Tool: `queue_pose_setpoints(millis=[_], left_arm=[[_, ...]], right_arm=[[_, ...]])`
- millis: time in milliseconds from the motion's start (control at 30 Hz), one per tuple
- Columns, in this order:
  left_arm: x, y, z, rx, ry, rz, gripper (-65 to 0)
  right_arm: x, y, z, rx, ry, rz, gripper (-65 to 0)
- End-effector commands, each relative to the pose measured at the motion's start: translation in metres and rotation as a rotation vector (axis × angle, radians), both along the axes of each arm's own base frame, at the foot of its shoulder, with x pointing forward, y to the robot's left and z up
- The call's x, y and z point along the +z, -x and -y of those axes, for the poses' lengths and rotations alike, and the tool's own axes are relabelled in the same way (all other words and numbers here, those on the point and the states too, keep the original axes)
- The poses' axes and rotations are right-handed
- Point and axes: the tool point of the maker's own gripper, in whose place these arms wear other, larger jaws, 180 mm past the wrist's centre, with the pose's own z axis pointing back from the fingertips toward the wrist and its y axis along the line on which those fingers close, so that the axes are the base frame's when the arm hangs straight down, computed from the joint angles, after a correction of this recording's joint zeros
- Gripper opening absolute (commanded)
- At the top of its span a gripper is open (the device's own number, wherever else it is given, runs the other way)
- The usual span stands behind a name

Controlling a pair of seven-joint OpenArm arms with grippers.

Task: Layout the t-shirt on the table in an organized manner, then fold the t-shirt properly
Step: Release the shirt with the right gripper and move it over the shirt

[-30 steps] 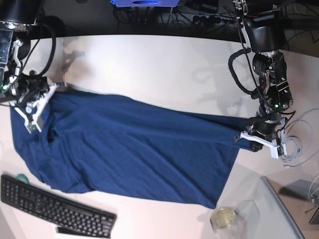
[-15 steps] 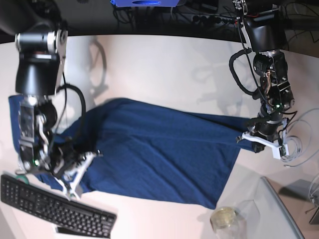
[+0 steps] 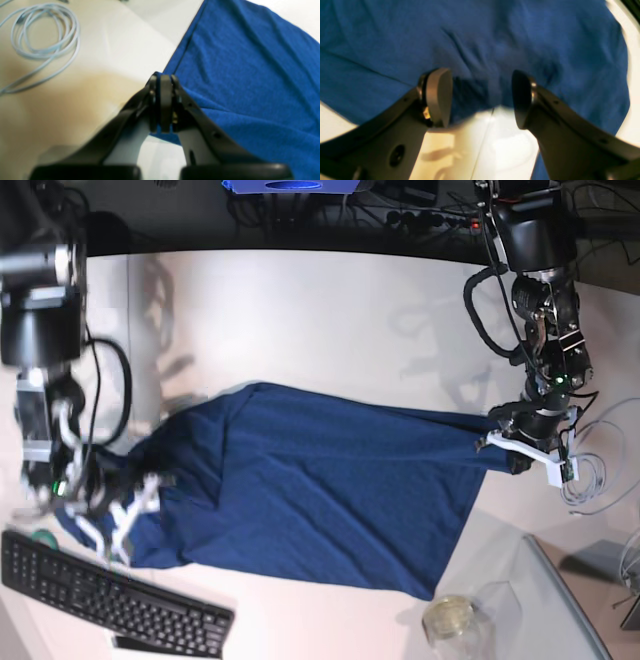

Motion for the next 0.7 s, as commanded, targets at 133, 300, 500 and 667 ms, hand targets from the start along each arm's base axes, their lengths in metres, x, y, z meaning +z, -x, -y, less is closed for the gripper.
queue_pose_setpoints(millis=[133, 300, 500, 667], left_arm=[[0.023, -0.012, -0.012, 0.011, -0.033, 0.068, -65.0], [0.019, -0.008, -0.012, 0.011, -0.034, 0.056, -65.0], [0.017, -0.006, -0.012, 0.012, -0.033, 0.050, -65.0], [0.014, -0.003, -0.012, 0.011, -0.034, 0.043, -65.0]], right_arm=[[-0.027, 0.031, -0.014, -0.044, -0.065, -0.018, -30.6], [-0.047, 0.034, -0.011, -0.107, -0.107, -0.041, -30.8], [-0.061, 0.033, -0.007, -0.126, -0.109, -0.094, -51.8], [-0.063, 0.046, -0.007, -0.118, -0.101, -0.122, -64.4]])
